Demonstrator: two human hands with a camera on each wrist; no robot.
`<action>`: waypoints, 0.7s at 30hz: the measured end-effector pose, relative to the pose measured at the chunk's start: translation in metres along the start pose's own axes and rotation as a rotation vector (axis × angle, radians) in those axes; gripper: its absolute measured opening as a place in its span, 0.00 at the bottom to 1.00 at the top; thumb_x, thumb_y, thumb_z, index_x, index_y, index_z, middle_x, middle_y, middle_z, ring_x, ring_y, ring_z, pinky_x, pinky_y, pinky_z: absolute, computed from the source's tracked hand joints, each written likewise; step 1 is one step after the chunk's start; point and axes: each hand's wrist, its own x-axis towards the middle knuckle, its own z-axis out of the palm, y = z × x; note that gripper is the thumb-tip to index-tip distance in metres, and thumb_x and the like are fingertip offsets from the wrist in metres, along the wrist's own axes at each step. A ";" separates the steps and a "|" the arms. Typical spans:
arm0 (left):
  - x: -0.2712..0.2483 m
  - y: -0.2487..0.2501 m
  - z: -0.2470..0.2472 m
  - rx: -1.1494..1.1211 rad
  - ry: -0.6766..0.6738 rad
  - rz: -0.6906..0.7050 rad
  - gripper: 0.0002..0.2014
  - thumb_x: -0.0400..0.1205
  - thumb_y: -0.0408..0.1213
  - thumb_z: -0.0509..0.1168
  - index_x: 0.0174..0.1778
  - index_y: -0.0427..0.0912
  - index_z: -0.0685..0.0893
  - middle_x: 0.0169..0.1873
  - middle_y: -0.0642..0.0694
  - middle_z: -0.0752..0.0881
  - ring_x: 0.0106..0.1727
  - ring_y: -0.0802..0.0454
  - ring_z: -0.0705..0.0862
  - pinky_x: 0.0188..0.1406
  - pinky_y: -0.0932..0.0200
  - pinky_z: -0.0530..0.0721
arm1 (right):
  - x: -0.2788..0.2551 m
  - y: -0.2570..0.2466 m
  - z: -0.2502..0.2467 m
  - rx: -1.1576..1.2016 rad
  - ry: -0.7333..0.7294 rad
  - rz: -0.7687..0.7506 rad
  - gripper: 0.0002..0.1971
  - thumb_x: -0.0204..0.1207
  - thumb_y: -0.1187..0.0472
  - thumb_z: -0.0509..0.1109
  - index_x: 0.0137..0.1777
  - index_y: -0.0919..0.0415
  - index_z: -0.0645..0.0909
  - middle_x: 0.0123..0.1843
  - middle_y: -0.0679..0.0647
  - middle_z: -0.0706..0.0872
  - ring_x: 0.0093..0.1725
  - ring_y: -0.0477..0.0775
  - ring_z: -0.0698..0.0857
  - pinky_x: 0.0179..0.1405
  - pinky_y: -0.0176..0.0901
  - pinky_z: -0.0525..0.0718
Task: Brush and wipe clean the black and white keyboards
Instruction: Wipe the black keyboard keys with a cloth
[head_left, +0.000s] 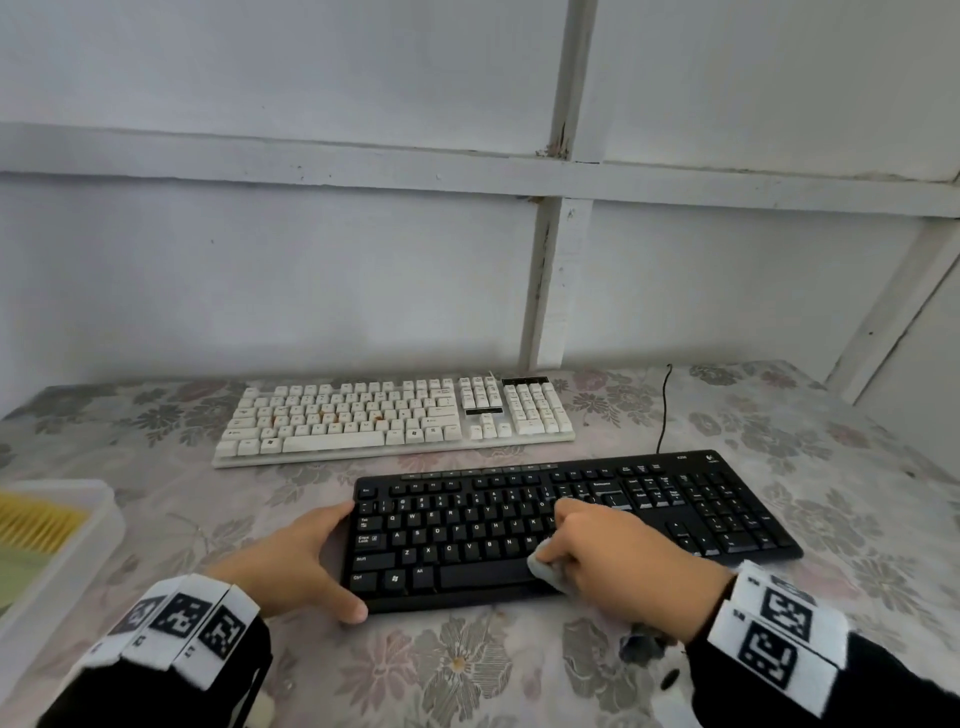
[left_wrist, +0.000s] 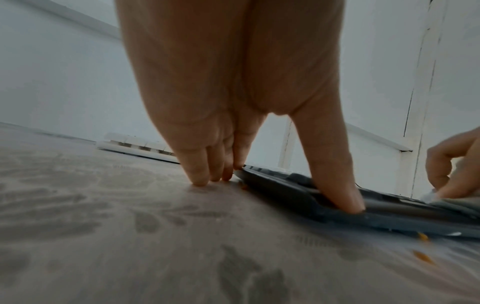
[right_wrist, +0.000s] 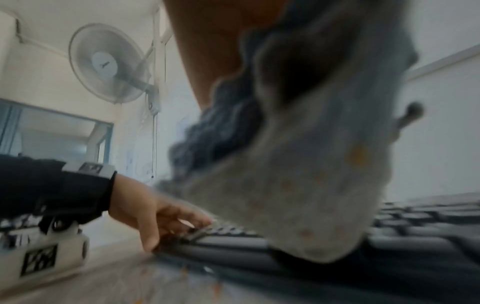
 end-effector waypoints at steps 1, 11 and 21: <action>0.000 0.000 0.000 0.004 -0.001 -0.003 0.67 0.44 0.52 0.80 0.81 0.52 0.54 0.75 0.58 0.65 0.75 0.58 0.66 0.78 0.52 0.63 | 0.002 -0.006 -0.004 0.005 0.005 -0.010 0.13 0.74 0.66 0.59 0.28 0.59 0.76 0.41 0.50 0.66 0.38 0.58 0.75 0.29 0.39 0.65; 0.000 0.011 0.004 -0.049 -0.030 0.092 0.36 0.62 0.22 0.78 0.50 0.65 0.70 0.53 0.64 0.79 0.56 0.67 0.79 0.57 0.66 0.80 | 0.071 -0.109 0.015 0.127 -0.004 -0.257 0.09 0.75 0.65 0.63 0.48 0.69 0.83 0.44 0.55 0.68 0.40 0.60 0.73 0.37 0.47 0.71; 0.004 -0.006 -0.001 -0.013 -0.005 0.020 0.61 0.51 0.45 0.84 0.79 0.53 0.58 0.67 0.62 0.69 0.71 0.60 0.69 0.75 0.59 0.65 | 0.029 -0.046 0.013 0.107 -0.018 -0.202 0.08 0.65 0.75 0.59 0.31 0.65 0.77 0.37 0.46 0.65 0.36 0.58 0.77 0.39 0.49 0.80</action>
